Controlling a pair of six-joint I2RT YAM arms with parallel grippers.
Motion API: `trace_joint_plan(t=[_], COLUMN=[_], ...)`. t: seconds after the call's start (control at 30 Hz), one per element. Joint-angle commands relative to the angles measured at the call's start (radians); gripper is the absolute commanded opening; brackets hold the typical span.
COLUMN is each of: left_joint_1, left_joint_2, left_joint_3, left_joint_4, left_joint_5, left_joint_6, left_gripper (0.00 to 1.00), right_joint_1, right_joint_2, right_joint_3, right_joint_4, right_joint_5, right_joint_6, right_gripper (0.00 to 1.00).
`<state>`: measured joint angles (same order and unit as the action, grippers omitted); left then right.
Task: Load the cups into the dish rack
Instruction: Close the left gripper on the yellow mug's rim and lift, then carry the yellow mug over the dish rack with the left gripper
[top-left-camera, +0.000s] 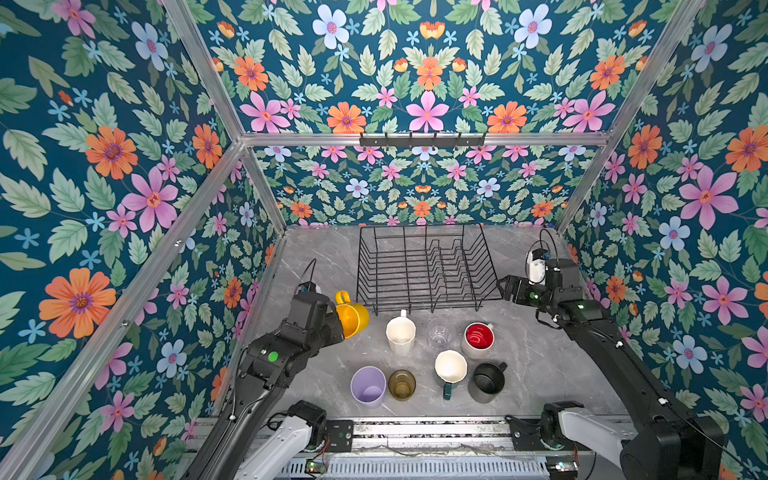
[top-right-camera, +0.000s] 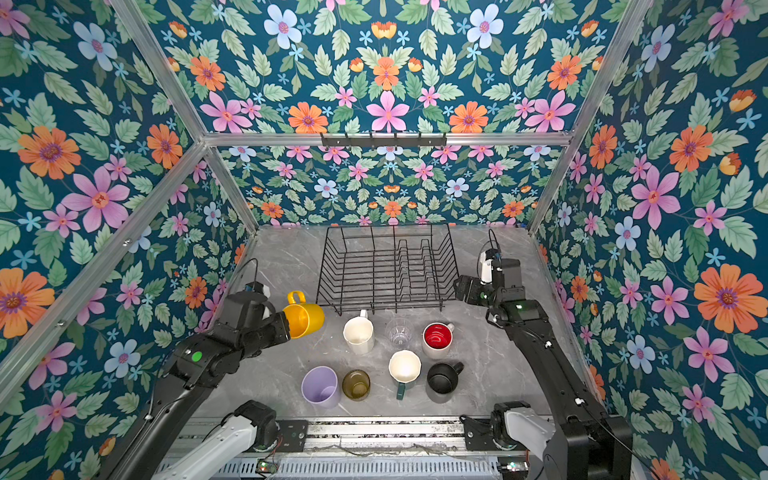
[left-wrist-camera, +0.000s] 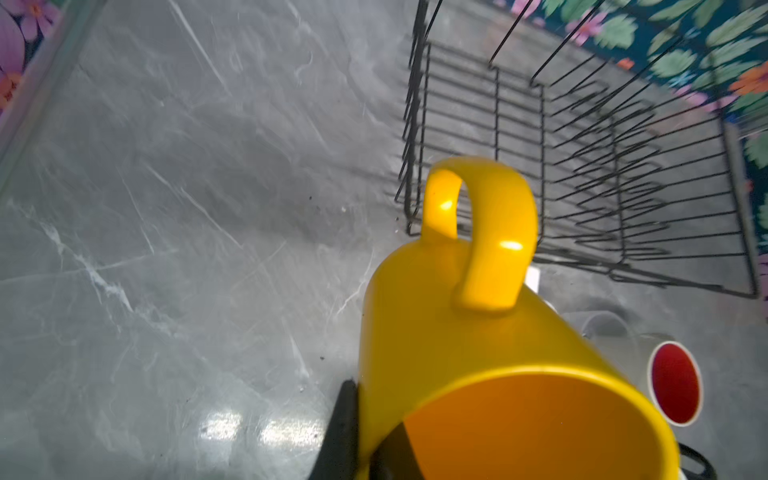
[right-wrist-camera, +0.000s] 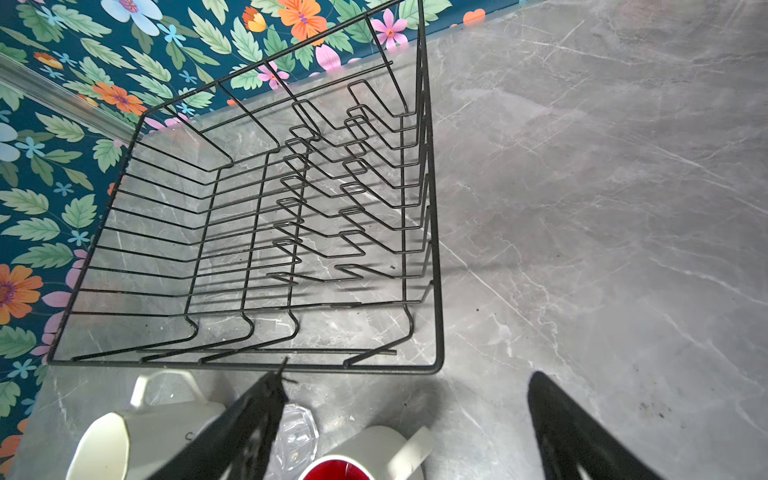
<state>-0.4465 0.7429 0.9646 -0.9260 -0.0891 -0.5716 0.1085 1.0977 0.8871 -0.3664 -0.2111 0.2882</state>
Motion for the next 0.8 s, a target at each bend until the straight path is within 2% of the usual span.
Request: trace_joint_plan(t=[0.0, 0.2, 0.43, 0.6, 0.77], left_joint_1=[0.000, 0.000, 0.000, 0.007, 0.058], left_joint_2=[-0.039, -0.039, 0.083, 0.128, 0.183], left_joint_3=[0.001, -0.075, -0.118, -0.148, -0.225], left_joint_4=[0.175, 0.502, 0.779, 0.912, 1.132], left_joint_5=[-0.018, 0.090, 0.374, 0.528, 0.767], left_joint_6=[0.029, 0.085, 0.144, 0.152, 0.122], left_gripper=[0.00, 0.00, 0.00, 0.00, 0.00], right_joint_1=[0.000, 0.000, 0.000, 0.000, 0.002], right_joint_2=[-0.007, -0.060, -0.175, -0.195, -0.183], right_joint_3=[0.011, -0.001, -0.047, -0.056, -0.086], right_joint_4=[0.020, 0.011, 0.037, 0.144, 0.357], right_joint_5=[-0.027, -0.121, -0.316, -0.519, -0.690], right_joint_6=[0.028, 0.086, 0.131, 0.202, 0.337], right_gripper=[0.91, 0.91, 0.91, 0.91, 0.92])
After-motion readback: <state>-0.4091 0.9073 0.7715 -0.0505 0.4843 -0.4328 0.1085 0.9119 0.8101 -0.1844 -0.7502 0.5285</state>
